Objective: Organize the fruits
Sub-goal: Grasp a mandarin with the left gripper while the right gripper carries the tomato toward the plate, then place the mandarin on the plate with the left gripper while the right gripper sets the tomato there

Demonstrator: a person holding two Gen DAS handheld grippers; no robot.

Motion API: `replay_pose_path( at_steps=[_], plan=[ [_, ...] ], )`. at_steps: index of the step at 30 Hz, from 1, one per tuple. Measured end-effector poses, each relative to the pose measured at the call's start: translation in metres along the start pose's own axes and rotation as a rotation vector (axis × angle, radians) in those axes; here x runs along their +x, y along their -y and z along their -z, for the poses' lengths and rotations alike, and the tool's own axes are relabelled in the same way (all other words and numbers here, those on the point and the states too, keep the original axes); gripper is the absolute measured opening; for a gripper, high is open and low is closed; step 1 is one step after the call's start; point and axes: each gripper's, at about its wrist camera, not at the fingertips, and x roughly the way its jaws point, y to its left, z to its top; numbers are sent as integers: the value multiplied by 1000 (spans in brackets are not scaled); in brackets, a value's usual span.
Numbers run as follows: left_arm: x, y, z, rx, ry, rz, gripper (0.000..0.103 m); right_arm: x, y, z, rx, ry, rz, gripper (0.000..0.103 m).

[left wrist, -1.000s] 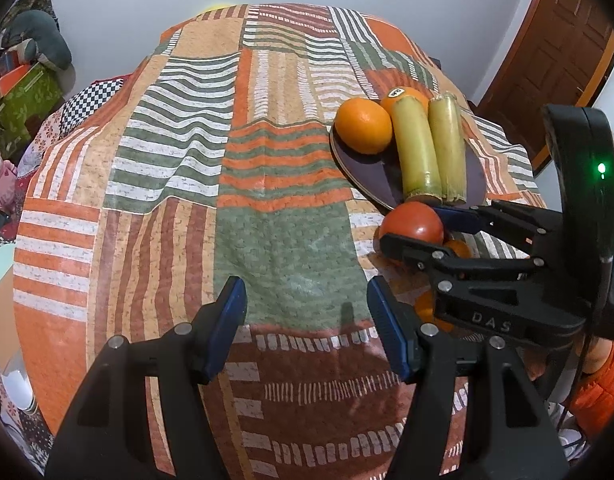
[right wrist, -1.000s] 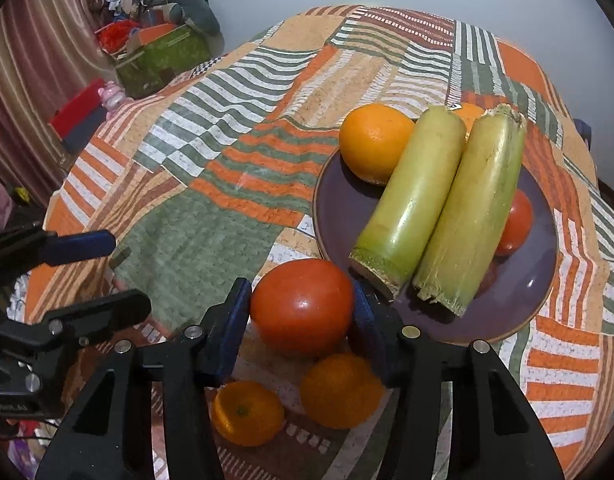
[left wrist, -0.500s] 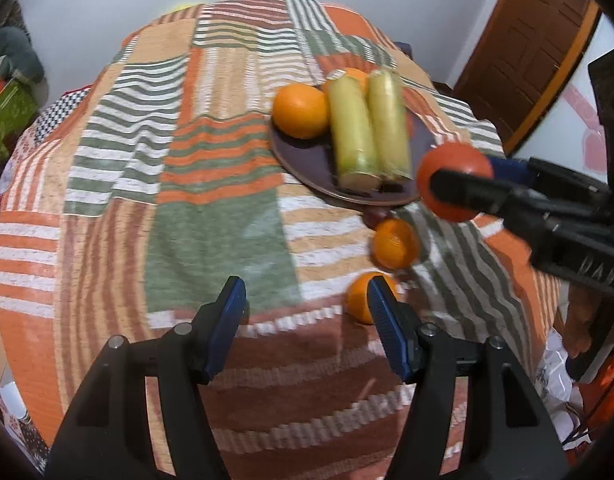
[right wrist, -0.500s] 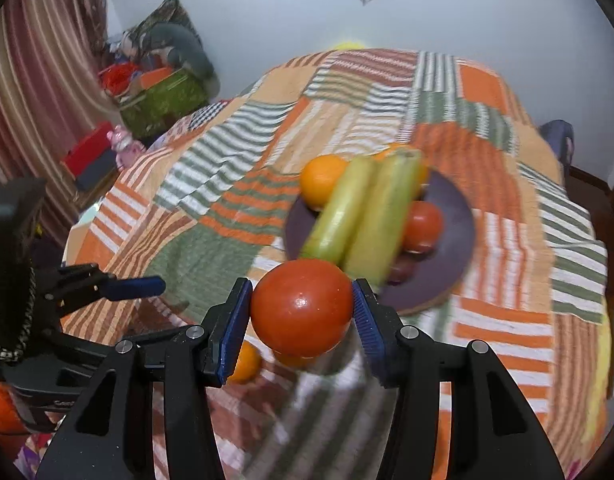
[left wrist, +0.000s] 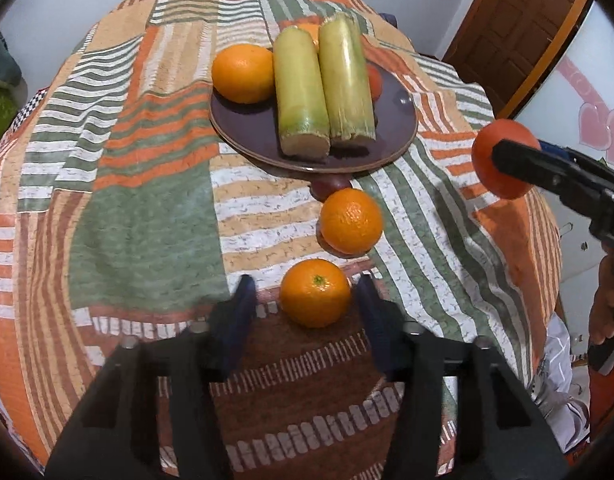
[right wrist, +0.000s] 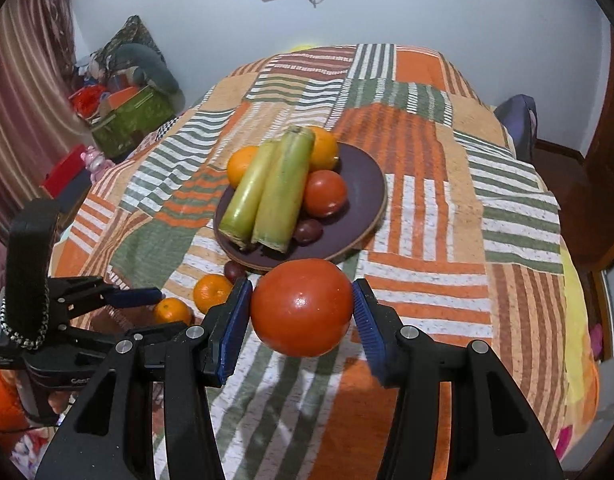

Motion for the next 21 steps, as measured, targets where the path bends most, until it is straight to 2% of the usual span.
replay_pose_path(
  at_steps=[1,2,11,21],
  plan=[
    [1,1,0,4,-3,0,35,0,2,0,6,1,-1,48],
    [1,2,0,6,-4,2,35,1,3,0,9,1,-3,48],
    [-9,-5,-15,-2,34,-31,35,4,13,-6,3,15,-2,48],
    [-21,-28,-62,-51,124,-65,35,17,30,-39,-12,65,20,48]
  ],
)
